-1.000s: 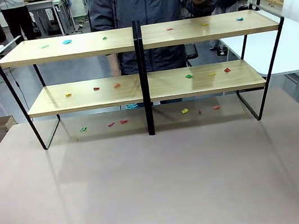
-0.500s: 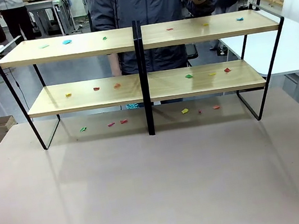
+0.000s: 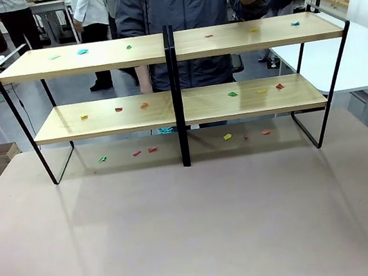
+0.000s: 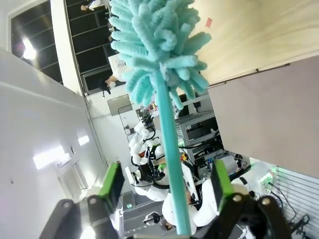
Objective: Clean the shelves.
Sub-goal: Pick up the Duster when the human hands it over.
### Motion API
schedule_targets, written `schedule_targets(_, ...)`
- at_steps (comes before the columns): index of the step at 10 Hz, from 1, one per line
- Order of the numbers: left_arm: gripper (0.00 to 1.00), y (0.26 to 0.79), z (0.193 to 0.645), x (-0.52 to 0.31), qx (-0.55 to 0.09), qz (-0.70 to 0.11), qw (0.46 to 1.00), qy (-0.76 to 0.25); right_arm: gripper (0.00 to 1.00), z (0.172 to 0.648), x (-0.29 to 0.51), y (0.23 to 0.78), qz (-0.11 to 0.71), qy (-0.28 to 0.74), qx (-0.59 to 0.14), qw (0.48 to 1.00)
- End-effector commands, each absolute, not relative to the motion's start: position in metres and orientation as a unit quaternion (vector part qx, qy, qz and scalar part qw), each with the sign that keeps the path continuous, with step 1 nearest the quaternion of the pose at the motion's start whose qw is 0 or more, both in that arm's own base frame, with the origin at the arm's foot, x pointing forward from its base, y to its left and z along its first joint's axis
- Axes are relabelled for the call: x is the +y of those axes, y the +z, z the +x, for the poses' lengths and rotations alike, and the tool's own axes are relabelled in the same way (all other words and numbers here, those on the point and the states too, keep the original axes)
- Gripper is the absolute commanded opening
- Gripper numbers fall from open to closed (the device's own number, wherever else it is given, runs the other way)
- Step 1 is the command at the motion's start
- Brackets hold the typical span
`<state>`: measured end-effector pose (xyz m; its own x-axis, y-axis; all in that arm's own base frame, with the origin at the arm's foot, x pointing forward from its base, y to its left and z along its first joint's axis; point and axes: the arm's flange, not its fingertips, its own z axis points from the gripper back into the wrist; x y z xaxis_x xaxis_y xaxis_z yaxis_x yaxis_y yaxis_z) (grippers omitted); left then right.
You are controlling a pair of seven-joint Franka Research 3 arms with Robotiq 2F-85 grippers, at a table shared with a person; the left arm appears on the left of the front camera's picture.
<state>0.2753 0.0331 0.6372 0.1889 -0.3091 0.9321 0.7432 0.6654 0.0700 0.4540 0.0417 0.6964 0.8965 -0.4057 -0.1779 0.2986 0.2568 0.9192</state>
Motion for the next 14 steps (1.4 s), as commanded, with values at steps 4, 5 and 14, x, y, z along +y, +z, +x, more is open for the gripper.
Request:
schedule_targets(4, 1.0, 0.636, 0.275, 0.033, -0.53, -0.206, 0.741, -0.358, 0.15, 0.457, 0.047, 0.697, 0.56, -0.234, -0.042, 0.793)
schedule_targets(5, 1.0, 0.636, 0.275, 0.033, -0.53, -0.206, 0.741, -0.358, 0.05, 0.457, 0.046, 0.696, 0.559, -0.236, -0.043, 0.794)
schedule_targets(14, 1.0, 0.636, 0.275, 0.033, -0.53, -0.206, 0.741, -0.358, 0.0, 0.321, -0.042, 0.787, 0.526, 0.031, -0.071, 0.847)
